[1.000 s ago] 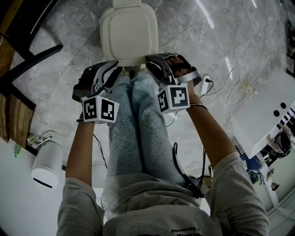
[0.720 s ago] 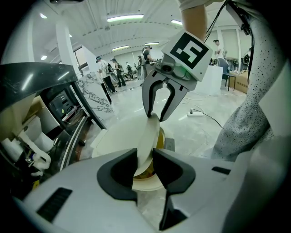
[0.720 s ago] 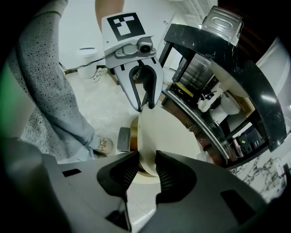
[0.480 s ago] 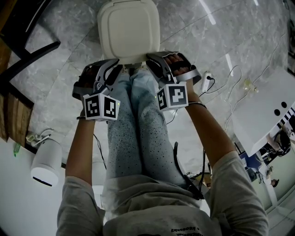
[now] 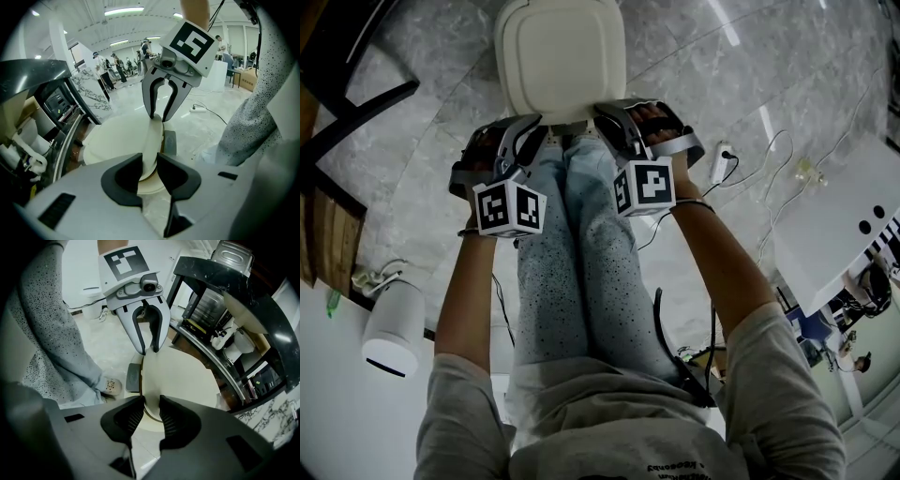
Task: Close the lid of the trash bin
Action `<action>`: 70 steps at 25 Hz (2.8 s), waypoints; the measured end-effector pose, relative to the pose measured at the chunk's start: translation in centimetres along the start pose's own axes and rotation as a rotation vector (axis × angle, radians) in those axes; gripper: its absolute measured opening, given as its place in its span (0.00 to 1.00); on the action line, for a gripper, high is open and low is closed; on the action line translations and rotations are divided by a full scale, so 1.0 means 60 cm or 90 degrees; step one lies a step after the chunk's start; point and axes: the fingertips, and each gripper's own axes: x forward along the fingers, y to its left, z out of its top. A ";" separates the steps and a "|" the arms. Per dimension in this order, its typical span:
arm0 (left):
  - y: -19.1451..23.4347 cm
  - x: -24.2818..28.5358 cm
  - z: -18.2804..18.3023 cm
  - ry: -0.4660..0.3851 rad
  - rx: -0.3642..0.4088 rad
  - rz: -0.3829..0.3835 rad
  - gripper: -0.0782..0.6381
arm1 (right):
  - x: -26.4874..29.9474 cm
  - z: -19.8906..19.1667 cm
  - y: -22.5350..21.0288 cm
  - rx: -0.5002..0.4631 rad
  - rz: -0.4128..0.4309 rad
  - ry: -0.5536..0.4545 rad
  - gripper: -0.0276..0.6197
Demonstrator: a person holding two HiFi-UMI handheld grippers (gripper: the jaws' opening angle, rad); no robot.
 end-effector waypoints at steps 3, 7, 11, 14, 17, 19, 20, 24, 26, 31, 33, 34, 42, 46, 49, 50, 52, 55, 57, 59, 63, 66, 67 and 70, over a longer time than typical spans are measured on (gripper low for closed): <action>-0.002 0.002 -0.003 0.002 -0.004 -0.002 0.26 | 0.003 0.000 0.002 0.005 0.001 0.004 0.23; -0.004 0.006 -0.004 0.006 -0.011 -0.008 0.26 | 0.005 -0.003 0.005 0.016 0.010 0.004 0.23; -0.005 0.006 -0.002 0.007 -0.027 -0.020 0.26 | 0.003 -0.003 0.004 0.031 0.021 0.001 0.23; -0.008 0.008 -0.001 0.005 -0.045 -0.031 0.26 | 0.003 -0.004 0.006 0.058 0.036 0.002 0.23; -0.007 0.010 -0.003 0.001 -0.084 -0.045 0.26 | 0.007 -0.003 0.004 0.111 0.067 -0.001 0.23; -0.006 0.011 -0.004 0.002 -0.109 -0.054 0.26 | 0.008 -0.003 0.003 0.150 0.088 -0.001 0.23; -0.005 0.012 -0.005 0.005 -0.119 -0.059 0.26 | 0.009 -0.002 0.001 0.173 0.098 -0.002 0.23; 0.001 0.016 -0.008 0.012 -0.161 -0.075 0.26 | 0.013 0.000 -0.009 0.265 0.123 -0.008 0.23; 0.005 0.017 -0.009 0.010 -0.193 -0.075 0.26 | 0.015 -0.001 -0.014 0.294 0.122 -0.006 0.21; 0.009 0.024 -0.013 0.027 -0.238 -0.065 0.20 | 0.019 -0.006 -0.016 0.333 0.112 0.014 0.14; 0.010 0.026 -0.014 0.036 -0.243 -0.064 0.19 | 0.022 -0.007 -0.015 0.344 0.109 0.023 0.13; 0.010 0.027 -0.015 0.039 -0.245 -0.062 0.19 | 0.023 -0.007 -0.015 0.348 0.108 0.027 0.13; 0.013 0.032 -0.018 0.053 -0.260 -0.058 0.18 | 0.028 -0.009 -0.016 0.349 0.103 0.044 0.12; 0.011 0.038 -0.024 0.063 -0.262 -0.059 0.17 | 0.036 -0.010 -0.012 0.353 0.102 0.052 0.11; 0.014 0.041 -0.027 0.065 -0.266 -0.055 0.17 | 0.038 -0.009 -0.014 0.350 0.098 0.053 0.11; 0.014 0.041 -0.026 0.065 -0.267 -0.053 0.17 | 0.038 -0.009 -0.014 0.348 0.096 0.053 0.11; 0.012 0.042 -0.025 0.064 -0.270 -0.051 0.17 | 0.037 -0.011 -0.013 0.349 0.095 0.054 0.11; 0.011 0.043 -0.026 0.067 -0.278 -0.056 0.17 | 0.038 -0.012 -0.012 0.364 0.099 0.057 0.11; 0.013 0.043 -0.027 0.070 -0.284 -0.062 0.17 | 0.039 -0.012 -0.014 0.368 0.104 0.062 0.11; 0.015 0.042 -0.026 0.071 -0.295 -0.067 0.17 | 0.037 -0.009 -0.018 0.360 0.102 0.064 0.11; 0.024 0.030 -0.017 0.063 -0.314 -0.060 0.17 | 0.018 0.005 -0.035 0.348 0.080 0.052 0.11; 0.039 0.015 -0.003 0.053 -0.326 -0.049 0.16 | 0.004 0.021 -0.056 0.342 0.065 0.043 0.11; 0.045 0.009 0.002 0.049 -0.326 -0.046 0.16 | -0.002 0.027 -0.064 0.342 0.060 0.040 0.11; 0.063 -0.012 0.022 0.035 -0.326 -0.035 0.15 | -0.023 0.047 -0.083 0.343 0.045 0.030 0.11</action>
